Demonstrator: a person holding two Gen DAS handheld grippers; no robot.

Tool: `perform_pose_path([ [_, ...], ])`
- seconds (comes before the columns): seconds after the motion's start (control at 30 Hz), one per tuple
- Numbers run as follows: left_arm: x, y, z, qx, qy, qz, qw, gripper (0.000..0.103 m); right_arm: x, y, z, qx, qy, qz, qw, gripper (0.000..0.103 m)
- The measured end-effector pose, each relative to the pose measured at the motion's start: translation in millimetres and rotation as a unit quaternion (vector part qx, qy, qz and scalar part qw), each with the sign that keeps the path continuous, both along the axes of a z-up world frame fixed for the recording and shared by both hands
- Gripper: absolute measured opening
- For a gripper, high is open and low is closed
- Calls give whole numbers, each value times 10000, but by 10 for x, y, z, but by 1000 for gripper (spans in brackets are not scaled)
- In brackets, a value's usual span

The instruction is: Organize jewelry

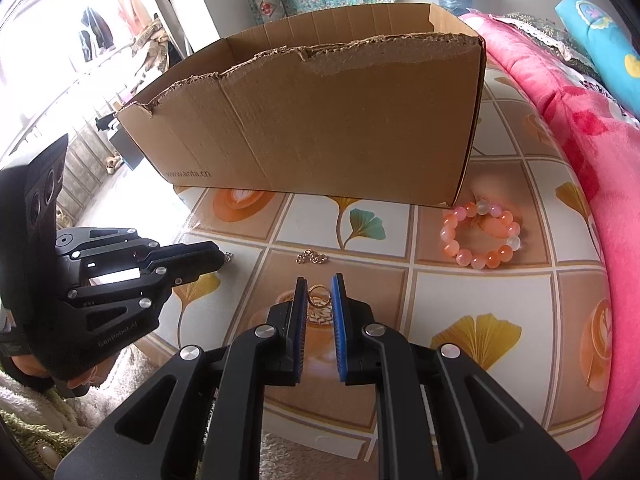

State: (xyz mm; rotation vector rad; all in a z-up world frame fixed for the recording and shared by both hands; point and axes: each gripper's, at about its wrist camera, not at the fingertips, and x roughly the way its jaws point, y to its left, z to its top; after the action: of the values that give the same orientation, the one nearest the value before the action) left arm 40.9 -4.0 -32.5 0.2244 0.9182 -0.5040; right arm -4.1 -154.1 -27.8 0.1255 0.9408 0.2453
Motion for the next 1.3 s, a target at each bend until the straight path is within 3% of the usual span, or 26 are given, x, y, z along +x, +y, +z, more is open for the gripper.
perform_pose_path([
  [0.17, 3, -19, -1, 35, 14, 19, 10000, 5, -17, -4, 22, 14, -51, -20, 10000, 13],
  [0.43, 14, 79, 20, -333, 258, 149, 9990, 6, -64, -30, 39, 55, -75, -68, 9999, 13],
  [0.5, -14, 65, 49, -377, 190, 86, 9991, 13, -61, -29, 36, 58, -72, -63, 9999, 13],
  [0.57, -43, 33, 65, -332, 97, 20, 9994, 18, -59, -29, 35, 67, -75, -57, 9999, 13],
  [0.67, -49, -23, 24, -116, 68, -9, 9999, 18, -45, -20, 30, 83, -79, -33, 9999, 13],
  [0.77, -49, -47, -9, -36, 27, -60, 10000, 18, -34, -21, 25, 92, -71, -21, 9999, 13],
  [0.93, -38, -97, -31, 221, -162, -104, 9996, 5, -16, -20, 19, 102, -57, -21, 9999, 13],
  [1.3, -88, -103, 8, 169, -237, -153, 9995, 4, -25, -25, 80, 82, -140, -25, 9999, 13],
])
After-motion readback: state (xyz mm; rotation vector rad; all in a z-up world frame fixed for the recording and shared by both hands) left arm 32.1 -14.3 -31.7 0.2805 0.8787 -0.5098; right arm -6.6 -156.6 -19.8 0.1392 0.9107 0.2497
